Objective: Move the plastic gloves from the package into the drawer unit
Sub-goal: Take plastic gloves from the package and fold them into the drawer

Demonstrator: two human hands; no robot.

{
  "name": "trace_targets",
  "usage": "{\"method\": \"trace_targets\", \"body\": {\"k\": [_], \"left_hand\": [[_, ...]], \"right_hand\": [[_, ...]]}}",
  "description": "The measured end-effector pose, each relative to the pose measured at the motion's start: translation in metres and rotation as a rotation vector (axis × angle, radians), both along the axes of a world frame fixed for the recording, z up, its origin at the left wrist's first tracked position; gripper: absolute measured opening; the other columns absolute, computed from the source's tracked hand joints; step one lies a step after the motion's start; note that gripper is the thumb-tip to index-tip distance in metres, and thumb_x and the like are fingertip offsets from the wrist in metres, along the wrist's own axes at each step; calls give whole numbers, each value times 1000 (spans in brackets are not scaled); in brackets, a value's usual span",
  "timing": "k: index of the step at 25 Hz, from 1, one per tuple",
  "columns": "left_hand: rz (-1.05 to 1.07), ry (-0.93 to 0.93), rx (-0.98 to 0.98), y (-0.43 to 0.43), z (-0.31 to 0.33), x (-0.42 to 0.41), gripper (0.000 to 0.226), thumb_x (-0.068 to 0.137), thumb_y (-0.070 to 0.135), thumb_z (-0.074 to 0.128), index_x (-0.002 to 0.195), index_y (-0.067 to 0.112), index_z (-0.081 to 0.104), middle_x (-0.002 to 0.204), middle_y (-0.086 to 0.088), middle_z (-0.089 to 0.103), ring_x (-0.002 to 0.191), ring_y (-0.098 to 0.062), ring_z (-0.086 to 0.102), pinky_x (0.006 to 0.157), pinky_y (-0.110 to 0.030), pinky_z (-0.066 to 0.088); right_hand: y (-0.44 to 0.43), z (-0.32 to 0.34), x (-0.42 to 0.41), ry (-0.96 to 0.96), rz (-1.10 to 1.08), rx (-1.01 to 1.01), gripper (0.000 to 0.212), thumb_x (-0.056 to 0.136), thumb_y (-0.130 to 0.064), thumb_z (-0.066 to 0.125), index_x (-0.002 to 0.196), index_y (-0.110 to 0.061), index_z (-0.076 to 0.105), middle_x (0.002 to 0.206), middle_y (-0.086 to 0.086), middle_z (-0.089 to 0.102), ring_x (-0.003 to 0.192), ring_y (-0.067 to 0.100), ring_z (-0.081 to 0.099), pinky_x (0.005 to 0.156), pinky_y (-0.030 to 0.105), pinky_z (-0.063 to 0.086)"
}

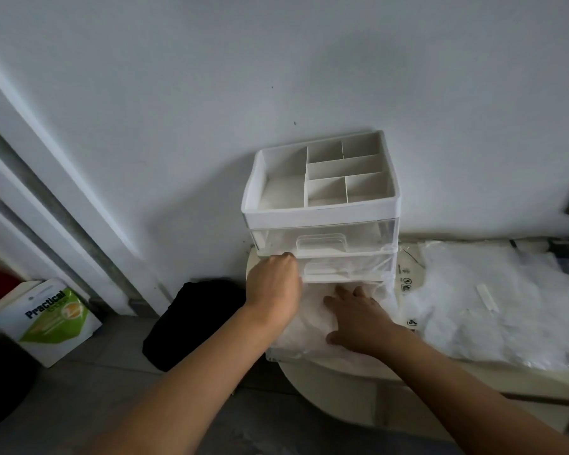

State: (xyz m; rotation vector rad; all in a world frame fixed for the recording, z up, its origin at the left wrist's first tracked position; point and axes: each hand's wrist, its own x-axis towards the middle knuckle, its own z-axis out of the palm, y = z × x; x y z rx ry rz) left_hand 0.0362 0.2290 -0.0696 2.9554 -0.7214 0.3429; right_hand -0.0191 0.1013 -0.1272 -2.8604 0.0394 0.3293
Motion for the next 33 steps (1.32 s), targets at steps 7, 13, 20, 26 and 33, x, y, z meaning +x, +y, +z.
{"method": "trace_targets", "body": {"k": [7,13,20,26,33], "left_hand": [[-173,548,124,-11,-61,11,51,87,29,65,129,5,49,132,-14,50,122,-29,49,102,-36,41],[-97,723,287,-5,-85,32,111,79,42,70,152,12,-8,158,-15,1,144,-33,15,116,-40,25],[-72,736,257,-5,-86,32,97,88,27,62,152,13,-9,159,-15,0,146,-29,10,117,-36,22],[-80,708,260,-4,-78,26,92,88,30,62,153,12,-1,159,-15,4,146,-29,10,117,-37,21],[-85,508,24,-2,-35,8,27,83,14,68,109,11,65,109,-5,64,105,-23,62,88,-33,50]], "right_hand": [[1,-2,-2,2,3,43,63,90,-33,53,146,-21,27,154,5,19,139,33,17,111,41,21],[0,-9,4,-6,-441,413,75,85,-6,43,149,-6,4,156,15,-7,143,39,-8,117,43,2],[-11,-7,4,-118,-625,824,71,87,-14,53,148,-10,16,153,12,6,138,31,19,113,38,26],[-32,28,-20,43,-490,890,38,92,-19,57,127,-6,50,138,12,47,119,24,48,101,32,39],[-129,57,-84,-235,-514,782,14,92,-17,58,88,-13,71,85,7,72,80,18,68,73,25,54]]}}
